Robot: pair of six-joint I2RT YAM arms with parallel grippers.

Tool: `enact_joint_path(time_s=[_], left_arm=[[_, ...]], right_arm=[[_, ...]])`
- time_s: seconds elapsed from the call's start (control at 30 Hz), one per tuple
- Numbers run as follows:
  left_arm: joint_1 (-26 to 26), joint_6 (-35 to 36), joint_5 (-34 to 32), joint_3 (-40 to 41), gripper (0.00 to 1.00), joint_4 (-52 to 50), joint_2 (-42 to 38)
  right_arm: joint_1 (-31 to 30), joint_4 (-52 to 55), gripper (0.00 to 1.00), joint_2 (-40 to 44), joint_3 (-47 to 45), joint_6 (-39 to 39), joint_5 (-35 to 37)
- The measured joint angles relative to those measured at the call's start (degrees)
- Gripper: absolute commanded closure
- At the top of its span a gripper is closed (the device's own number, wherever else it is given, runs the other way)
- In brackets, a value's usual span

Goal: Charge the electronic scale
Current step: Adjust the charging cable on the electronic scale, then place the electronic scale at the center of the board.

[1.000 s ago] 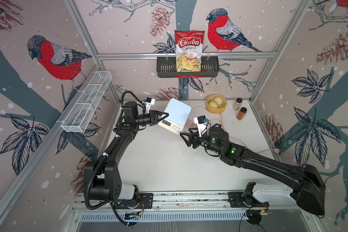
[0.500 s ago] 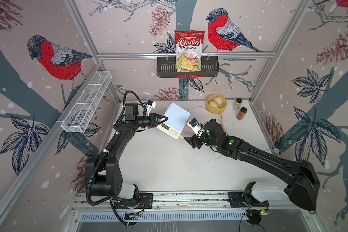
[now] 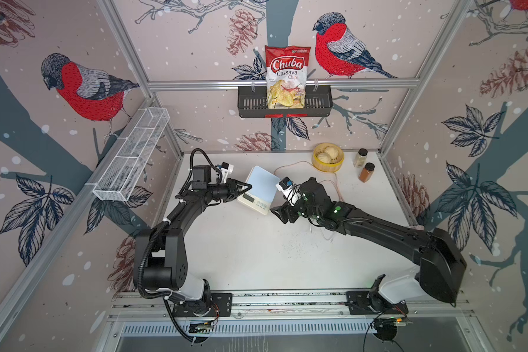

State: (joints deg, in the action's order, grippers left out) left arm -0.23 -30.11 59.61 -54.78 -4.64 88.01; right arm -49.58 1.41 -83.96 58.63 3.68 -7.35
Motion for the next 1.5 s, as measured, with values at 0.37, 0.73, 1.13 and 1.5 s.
enact_joint_path(time_s=[0.37,0.73,1.13,1.5], left_arm=[[1.9,-9.8,-1.6,7.0,1.00,16.1,9.2],[4.7,-23.3,0.8,8.4,1.00,33.9,13.5],[6.6,-12.4,-1.3,1.6,1.00,19.4,16.5],[6.7,-0.3,-5.4,-2.0,0.60,8.2,18.9]], right_arm=[[2.0,0.1,0.12,-6.8,-2.1,20.5,-1.1],[0.0,7.2,0.00,-17.2,1.0,24.3,-3.3],[-3.8,9.4,0.00,-15.1,3.2,21.8,-6.1],[-1.5,6.3,0.00,1.9,-0.5,20.8,-4.9]])
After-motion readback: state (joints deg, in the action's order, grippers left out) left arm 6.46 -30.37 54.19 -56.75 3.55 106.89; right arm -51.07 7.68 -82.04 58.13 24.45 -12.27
